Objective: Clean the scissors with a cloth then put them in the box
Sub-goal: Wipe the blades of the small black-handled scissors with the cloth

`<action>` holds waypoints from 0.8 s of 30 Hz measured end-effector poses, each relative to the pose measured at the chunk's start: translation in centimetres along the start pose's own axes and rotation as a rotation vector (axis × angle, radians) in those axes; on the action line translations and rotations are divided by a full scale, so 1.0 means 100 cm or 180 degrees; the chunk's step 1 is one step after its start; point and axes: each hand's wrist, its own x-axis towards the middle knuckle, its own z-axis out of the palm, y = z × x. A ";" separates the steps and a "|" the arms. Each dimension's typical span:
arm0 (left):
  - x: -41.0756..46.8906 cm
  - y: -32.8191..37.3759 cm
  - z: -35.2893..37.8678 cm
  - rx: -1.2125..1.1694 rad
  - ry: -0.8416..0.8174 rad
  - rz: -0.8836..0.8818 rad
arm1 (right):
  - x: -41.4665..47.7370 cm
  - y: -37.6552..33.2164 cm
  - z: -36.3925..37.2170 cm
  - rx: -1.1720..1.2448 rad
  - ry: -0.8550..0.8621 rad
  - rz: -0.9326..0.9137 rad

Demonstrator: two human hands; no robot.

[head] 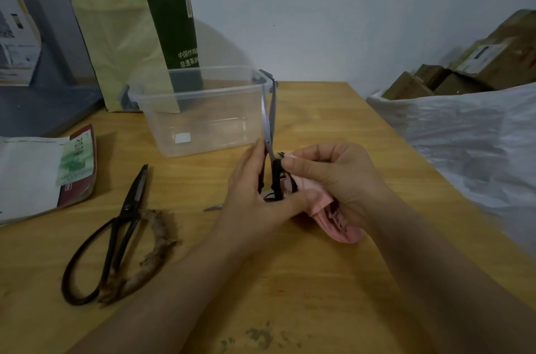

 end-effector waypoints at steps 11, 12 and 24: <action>0.008 0.011 -0.020 -0.3661 0.0100 -0.1231 | 0.000 -0.003 -0.006 0.0581 0.0295 -0.0044; 0.009 0.011 -0.019 -0.3726 0.0058 -0.1269 | 0.000 -0.003 -0.006 0.0600 0.0389 -0.0044; 0.007 0.010 -0.017 -0.4162 -0.0507 -0.1425 | -0.001 0.003 0.006 0.0158 0.0070 -0.0804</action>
